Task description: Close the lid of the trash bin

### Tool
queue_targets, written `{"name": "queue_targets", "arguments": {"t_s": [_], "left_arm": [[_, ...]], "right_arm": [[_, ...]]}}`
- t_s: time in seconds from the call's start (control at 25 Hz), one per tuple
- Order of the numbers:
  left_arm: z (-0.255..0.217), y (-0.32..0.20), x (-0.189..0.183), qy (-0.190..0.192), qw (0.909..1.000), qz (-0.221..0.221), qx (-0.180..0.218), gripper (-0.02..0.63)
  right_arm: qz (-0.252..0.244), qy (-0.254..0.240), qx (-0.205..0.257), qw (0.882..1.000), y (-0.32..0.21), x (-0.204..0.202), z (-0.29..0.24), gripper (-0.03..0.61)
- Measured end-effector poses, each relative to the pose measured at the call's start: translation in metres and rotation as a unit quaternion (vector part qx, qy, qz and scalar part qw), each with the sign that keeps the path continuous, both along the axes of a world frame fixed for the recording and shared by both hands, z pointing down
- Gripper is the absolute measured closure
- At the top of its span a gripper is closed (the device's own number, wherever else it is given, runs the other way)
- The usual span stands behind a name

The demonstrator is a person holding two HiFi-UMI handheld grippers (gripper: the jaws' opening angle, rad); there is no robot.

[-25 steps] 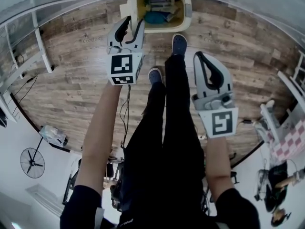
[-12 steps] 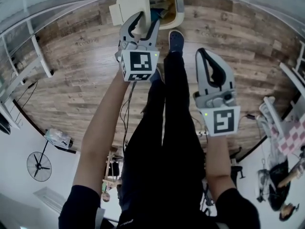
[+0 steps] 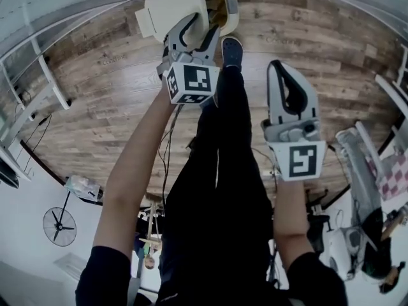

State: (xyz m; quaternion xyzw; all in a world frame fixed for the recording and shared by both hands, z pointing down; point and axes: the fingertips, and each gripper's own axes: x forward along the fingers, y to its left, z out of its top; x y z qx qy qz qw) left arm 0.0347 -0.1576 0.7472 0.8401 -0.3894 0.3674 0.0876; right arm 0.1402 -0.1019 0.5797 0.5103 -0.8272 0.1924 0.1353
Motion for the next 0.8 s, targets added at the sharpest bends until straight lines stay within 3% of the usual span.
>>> {"name": "queue_targets", "arguments": {"t_s": [0.44,0.8], "left_arm": [[0.036,0.005,0.03,0.01,0.9959,0.085,-0.029,0.402],[0.071,0.007,0.043,-0.003,0.9913,0.122,-0.05,0.405]], "right_arm": [[0.001,-0.011,-0.007,1.0,-0.008,-0.001,0.007,0.575],[0.0,-0.004,-0.015,1.0,-0.012,0.007,0.017,0.575]]}}
